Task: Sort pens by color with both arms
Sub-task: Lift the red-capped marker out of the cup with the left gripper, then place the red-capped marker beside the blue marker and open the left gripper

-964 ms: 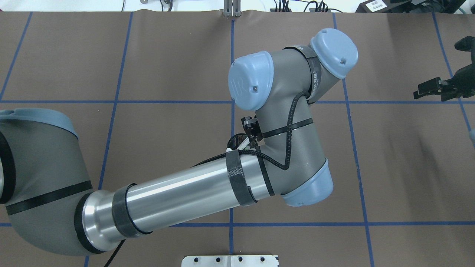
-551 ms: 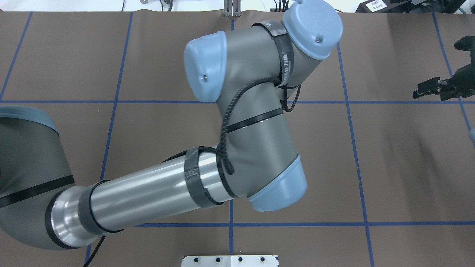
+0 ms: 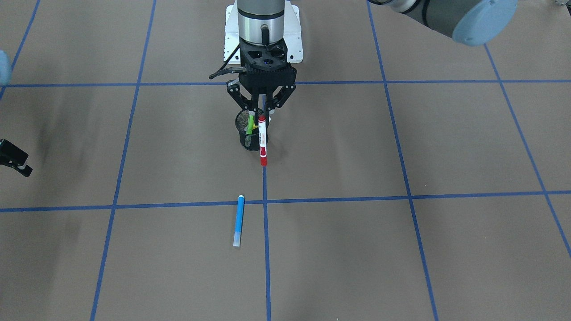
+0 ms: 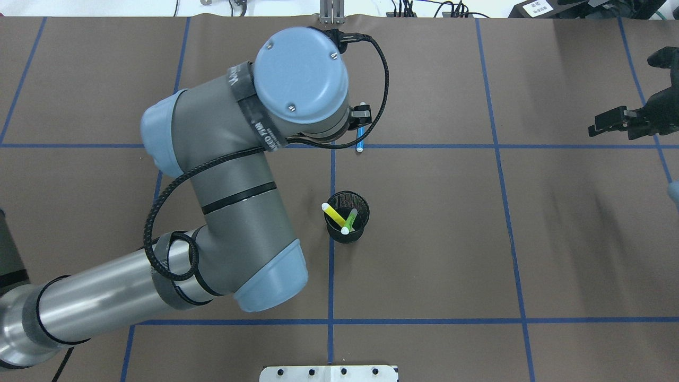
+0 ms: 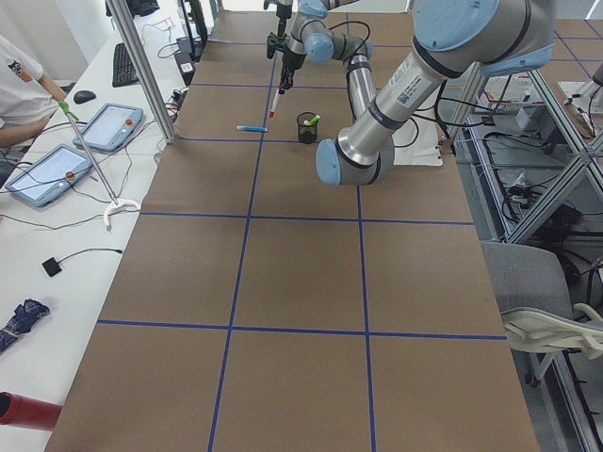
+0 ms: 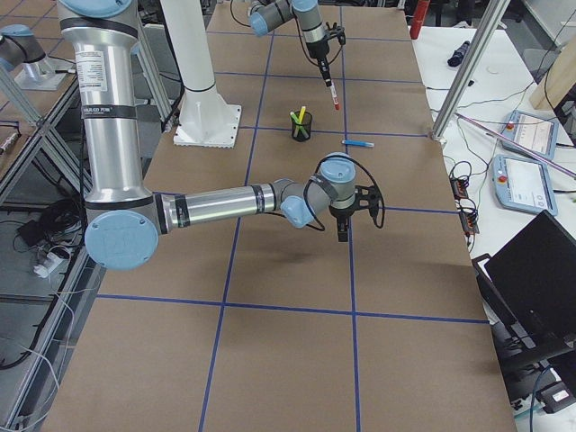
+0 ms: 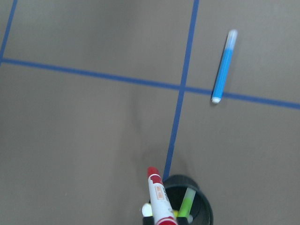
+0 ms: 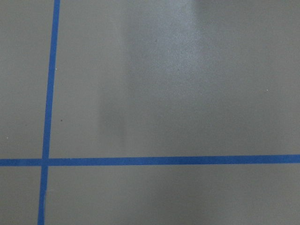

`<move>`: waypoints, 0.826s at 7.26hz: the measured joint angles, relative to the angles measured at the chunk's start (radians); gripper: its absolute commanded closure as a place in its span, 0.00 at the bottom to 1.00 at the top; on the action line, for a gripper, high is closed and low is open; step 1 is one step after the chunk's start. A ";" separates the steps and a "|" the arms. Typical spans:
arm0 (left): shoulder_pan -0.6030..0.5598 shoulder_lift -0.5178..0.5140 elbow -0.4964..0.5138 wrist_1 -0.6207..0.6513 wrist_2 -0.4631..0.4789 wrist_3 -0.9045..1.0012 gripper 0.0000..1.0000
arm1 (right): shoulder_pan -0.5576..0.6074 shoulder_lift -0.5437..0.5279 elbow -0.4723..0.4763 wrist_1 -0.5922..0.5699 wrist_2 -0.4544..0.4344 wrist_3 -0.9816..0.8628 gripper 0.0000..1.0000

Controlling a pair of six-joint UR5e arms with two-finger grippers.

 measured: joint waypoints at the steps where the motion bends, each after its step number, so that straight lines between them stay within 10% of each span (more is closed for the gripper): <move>1: -0.005 0.042 0.036 -0.159 0.060 0.000 1.00 | 0.000 0.001 0.000 0.000 -0.002 0.000 0.02; 6: 0.009 -0.009 0.475 -0.594 0.431 -0.012 1.00 | 0.000 0.000 0.011 0.001 -0.022 0.000 0.02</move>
